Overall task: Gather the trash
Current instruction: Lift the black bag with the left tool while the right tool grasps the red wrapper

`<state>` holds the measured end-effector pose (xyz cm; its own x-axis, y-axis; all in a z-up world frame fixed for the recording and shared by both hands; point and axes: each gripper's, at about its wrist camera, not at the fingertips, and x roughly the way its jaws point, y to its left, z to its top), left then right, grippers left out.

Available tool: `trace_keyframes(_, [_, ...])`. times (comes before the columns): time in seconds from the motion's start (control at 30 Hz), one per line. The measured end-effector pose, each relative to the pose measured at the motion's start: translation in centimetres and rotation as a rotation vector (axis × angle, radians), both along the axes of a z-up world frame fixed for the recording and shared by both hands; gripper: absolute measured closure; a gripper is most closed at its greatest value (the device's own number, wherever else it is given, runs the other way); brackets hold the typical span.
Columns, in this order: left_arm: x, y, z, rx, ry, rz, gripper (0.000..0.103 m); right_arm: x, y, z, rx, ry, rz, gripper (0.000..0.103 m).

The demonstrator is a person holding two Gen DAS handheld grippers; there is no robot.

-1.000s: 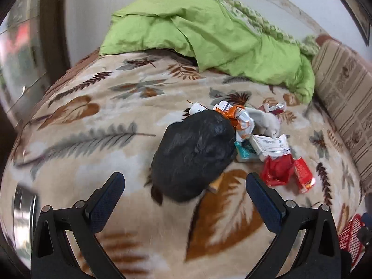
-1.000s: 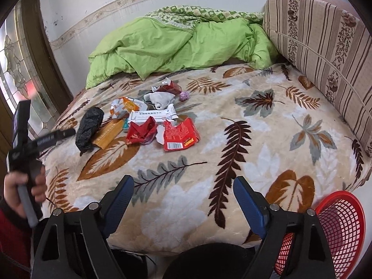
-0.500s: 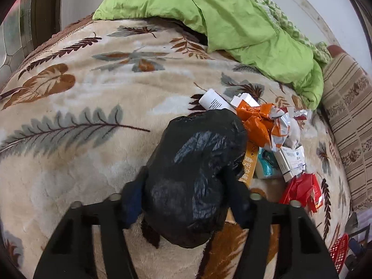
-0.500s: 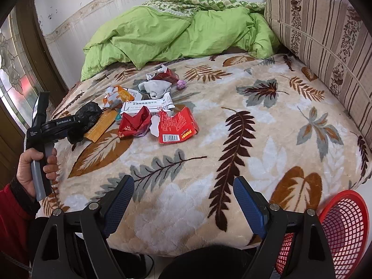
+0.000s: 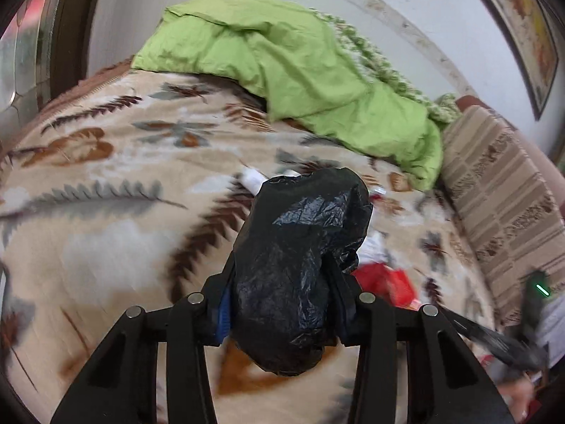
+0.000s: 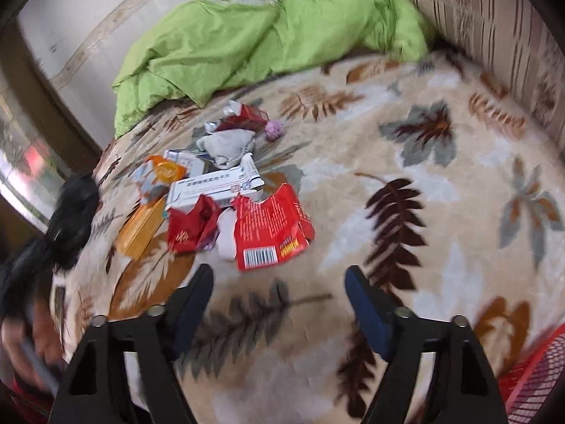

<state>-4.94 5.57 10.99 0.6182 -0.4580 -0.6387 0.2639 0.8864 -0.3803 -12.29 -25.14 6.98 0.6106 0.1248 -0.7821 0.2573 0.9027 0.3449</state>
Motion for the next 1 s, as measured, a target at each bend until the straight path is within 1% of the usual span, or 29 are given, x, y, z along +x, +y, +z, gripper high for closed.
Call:
trace_keyframes(0.07, [-1.4, -1.1, -0.2, -0.002, 0.003, -0.016, 0.06, 2.0, -0.7, -1.3, 0.032, 0.042, -0.01, 0.035])
trace_keyframes(0.1, [-1.9, -1.9, -0.4, 0.014, -0.003, -0.029, 0.06, 2.9, -0.8, -2.1, 0.027, 0.071, -0.017, 0.035])
trace_keyframes(0.17, [-2.5, -2.8, -0.6, 0.043, -0.021, -0.043, 0.06, 4.1, -1.1, -3.0, 0.031, 0.094, -0.025, 0.036])
trace_keyframes(0.23, [-2.9, -3.6, -0.7, 0.081, -0.047, -0.057, 0.06, 5.1, -1.3, -4.1, 0.034, 0.105, -0.03, 0.042])
trace_keyframes(0.27, [-2.9, -3.8, -0.8, 0.094, -0.055, -0.054, 0.06, 5.5, -1.2, -4.6, 0.034, 0.116, -0.031, 0.051])
trace_keyframes(0.33, [-3.0, -3.8, -1.0, 0.094, -0.058, -0.055, 0.06, 5.5, -1.0, -4.5, 0.018, 0.104, -0.03, 0.065])
trace_keyframes(0.37, [-3.0, -3.9, -1.2, 0.098, -0.058, -0.053, 0.06, 5.5, -0.9, -4.4, 0.033, 0.095, -0.012, 0.081])
trace_keyframes(0.43, [-3.0, -4.0, -1.4, 0.108, -0.056, -0.055, 0.06, 5.3, -0.6, -4.1, 0.035, 0.084, 0.003, 0.082])
trace_keyframes(0.5, [-3.2, -4.2, -1.4, 0.116, -0.069, -0.057, 0.06, 4.7, -0.5, -3.3, 0.038, 0.055, -0.001, 0.088])
trace_keyframes(0.6, [-4.0, -4.7, -1.0, 0.15, -0.113, -0.055, 0.06, 3.2, -0.2, -2.0, 0.009, 0.014, -0.032, 0.088])
trace_keyframes(0.73, [-4.8, -5.3, -0.7, 0.178, -0.149, -0.054, 0.06, 0.4, 0.4, 0.4, -0.038, -0.08, -0.075, 0.088])
trace_keyframes(0.83, [-5.4, -5.8, -0.5, 0.187, -0.165, -0.066, 0.06, -1.4, 1.2, 1.2, -0.045, -0.125, -0.08, 0.088])
trace_keyframes(1.0, [-6.3, -6.3, -0.6, 0.2, -0.173, -0.075, 0.06, -3.3, 1.7, 2.0, -0.055, -0.161, -0.077, 0.088])
